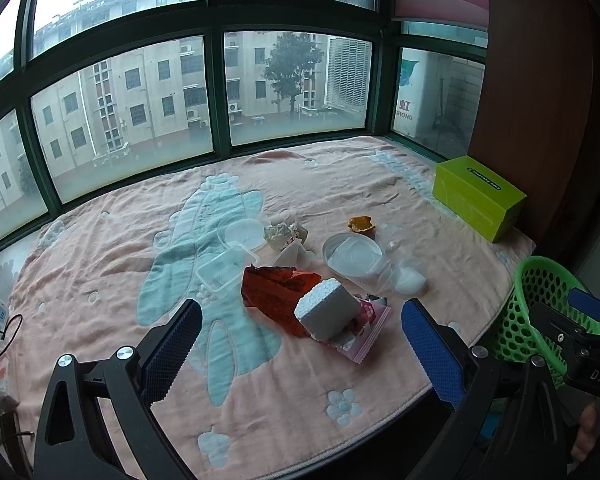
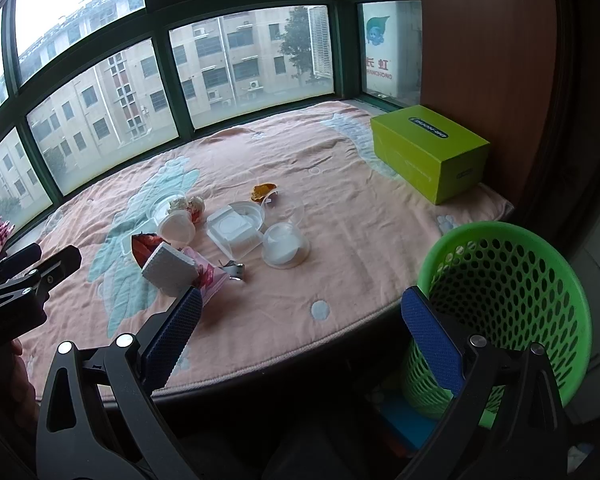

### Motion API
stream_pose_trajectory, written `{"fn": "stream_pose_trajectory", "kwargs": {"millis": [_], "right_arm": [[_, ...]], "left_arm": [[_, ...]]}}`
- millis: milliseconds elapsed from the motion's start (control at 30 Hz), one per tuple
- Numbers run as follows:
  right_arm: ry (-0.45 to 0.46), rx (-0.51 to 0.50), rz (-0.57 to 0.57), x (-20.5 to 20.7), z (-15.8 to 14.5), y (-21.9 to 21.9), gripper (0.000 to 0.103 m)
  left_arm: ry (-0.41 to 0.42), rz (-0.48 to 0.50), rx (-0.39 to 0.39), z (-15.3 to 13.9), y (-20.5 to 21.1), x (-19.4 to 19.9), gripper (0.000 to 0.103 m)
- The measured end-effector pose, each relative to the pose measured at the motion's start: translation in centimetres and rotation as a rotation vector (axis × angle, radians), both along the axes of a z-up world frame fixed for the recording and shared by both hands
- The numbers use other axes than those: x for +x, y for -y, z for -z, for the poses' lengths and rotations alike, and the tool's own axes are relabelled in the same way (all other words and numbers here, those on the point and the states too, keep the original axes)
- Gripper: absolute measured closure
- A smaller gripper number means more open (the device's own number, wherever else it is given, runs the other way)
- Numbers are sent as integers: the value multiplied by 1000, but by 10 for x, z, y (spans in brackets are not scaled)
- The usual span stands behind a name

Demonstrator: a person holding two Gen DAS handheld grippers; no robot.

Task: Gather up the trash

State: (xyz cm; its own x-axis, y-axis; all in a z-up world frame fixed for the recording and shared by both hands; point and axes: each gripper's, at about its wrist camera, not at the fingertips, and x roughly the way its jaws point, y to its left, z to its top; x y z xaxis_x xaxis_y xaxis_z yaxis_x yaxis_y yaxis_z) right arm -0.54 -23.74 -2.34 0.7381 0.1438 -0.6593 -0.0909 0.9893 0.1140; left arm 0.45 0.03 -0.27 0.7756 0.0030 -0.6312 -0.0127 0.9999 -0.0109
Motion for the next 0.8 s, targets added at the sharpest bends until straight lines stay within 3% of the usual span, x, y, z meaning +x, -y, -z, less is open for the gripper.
{"fn": "stream_pose_trajectory", "kwargs": {"millis": [800], "right_arm": [[-31,6,-2,14,6,1,5]], "left_arm": [[-19,-6,-6,5,-5,6,6]]}}
